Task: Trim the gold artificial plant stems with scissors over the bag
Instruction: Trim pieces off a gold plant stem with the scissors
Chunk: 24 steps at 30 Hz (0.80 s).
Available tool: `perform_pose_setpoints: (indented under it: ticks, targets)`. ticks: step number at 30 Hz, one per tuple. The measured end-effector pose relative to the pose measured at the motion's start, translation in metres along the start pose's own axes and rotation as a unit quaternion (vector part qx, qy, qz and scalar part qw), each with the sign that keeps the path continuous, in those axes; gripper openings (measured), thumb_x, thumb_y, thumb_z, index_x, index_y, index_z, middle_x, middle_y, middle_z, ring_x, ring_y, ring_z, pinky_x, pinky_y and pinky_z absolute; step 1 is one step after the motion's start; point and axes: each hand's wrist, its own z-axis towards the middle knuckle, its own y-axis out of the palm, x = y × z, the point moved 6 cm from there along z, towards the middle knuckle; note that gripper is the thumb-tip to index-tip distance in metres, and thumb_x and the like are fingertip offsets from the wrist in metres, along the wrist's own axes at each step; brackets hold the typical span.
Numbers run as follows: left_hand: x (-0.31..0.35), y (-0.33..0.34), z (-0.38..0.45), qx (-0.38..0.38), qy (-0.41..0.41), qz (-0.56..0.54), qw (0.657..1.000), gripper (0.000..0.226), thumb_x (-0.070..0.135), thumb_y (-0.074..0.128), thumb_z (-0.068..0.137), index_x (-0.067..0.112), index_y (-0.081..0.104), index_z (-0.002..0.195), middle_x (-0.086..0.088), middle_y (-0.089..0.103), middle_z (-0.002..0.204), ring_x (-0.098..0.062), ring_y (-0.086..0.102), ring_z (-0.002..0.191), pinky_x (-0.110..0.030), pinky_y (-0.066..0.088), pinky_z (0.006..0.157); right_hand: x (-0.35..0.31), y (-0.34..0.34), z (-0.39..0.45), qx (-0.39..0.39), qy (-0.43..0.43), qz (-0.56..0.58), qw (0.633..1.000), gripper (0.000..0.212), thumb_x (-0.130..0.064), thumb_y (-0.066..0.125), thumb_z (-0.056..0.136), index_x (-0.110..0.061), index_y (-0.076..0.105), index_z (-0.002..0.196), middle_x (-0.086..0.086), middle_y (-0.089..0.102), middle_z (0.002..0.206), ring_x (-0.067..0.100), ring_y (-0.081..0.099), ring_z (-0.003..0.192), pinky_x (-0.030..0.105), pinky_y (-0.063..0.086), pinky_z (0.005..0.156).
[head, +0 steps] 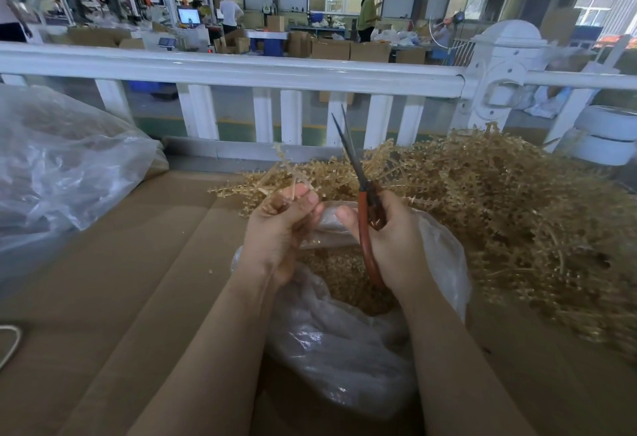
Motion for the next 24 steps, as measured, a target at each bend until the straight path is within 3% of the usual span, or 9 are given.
perform_pose_setpoints:
  ticks: [5, 9, 14, 17, 20, 24]
  targets:
    - [0.005, -0.003, -0.001, 0.029, 0.022, -0.022, 0.999, 0.019, 0.005, 0.077, 0.065, 0.013, 0.071, 0.082, -0.006, 0.071, 0.083, -0.016, 0.073, 0.075, -0.023, 0.058, 0.074, -0.002, 0.004, -0.002, -0.018, -0.043, -0.152, 0.987, 0.05, -0.075, 0.066, 0.071, -0.031, 0.054, 0.09, -0.017, 0.06, 0.078, -0.004, 0.058, 0.074, 0.015, 0.037, 0.06]
    - [0.011, -0.003, -0.003, 0.03, 0.055, -0.01, 0.998, 0.022, 0.005, 0.074, 0.071, 0.011, 0.065, 0.09, -0.006, 0.066, 0.088, -0.013, 0.069, 0.076, -0.026, 0.058, 0.084, 0.002, 0.009, -0.003, -0.041, -0.046, -0.205, 0.977, 0.052, -0.075, 0.067, 0.073, -0.03, 0.053, 0.095, -0.018, 0.058, 0.084, -0.006, 0.055, 0.08, 0.013, 0.037, 0.06]
    - [0.014, 0.001, -0.004, 0.028, 0.081, -0.001, 0.996, 0.015, -0.006, 0.064, 0.084, 0.008, 0.062, 0.082, -0.006, 0.068, 0.079, -0.017, 0.068, 0.078, -0.029, 0.058, 0.082, 0.001, 0.011, -0.004, -0.047, -0.066, -0.237, 0.968, 0.059, -0.079, 0.064, 0.07, -0.03, 0.057, 0.103, -0.02, 0.06, 0.089, -0.001, 0.056, 0.084, 0.012, 0.042, 0.065]
    - [0.015, 0.002, -0.005, 0.011, 0.086, -0.006, 0.996, 0.012, -0.003, 0.068, 0.075, 0.007, 0.064, 0.08, -0.009, 0.069, 0.083, -0.021, 0.069, 0.083, -0.031, 0.059, 0.083, 0.001, 0.01, -0.005, -0.044, -0.065, -0.234, 0.969, 0.061, -0.082, 0.061, 0.068, -0.031, 0.057, 0.101, -0.02, 0.061, 0.09, 0.0, 0.057, 0.085, 0.017, 0.047, 0.068]
    - [0.016, 0.006, -0.006, -0.014, 0.092, 0.0, 0.996, 0.014, 0.002, 0.069, 0.07, 0.015, 0.072, 0.067, -0.008, 0.072, 0.082, -0.021, 0.071, 0.084, -0.03, 0.059, 0.081, 0.0, 0.01, -0.005, -0.041, -0.068, -0.236, 0.968, 0.061, -0.083, 0.06, 0.068, -0.031, 0.058, 0.1, -0.017, 0.063, 0.09, 0.003, 0.059, 0.087, 0.024, 0.051, 0.071]
    - [0.016, 0.008, -0.006, -0.034, 0.102, 0.021, 0.994, 0.021, 0.004, 0.069, 0.072, 0.021, 0.072, 0.059, -0.003, 0.073, 0.08, -0.018, 0.071, 0.083, -0.028, 0.058, 0.08, 0.001, 0.009, -0.006, -0.035, -0.065, -0.237, 0.969, 0.054, -0.082, 0.063, 0.069, -0.037, 0.058, 0.098, -0.018, 0.062, 0.085, -0.001, 0.057, 0.082, 0.015, 0.045, 0.066]
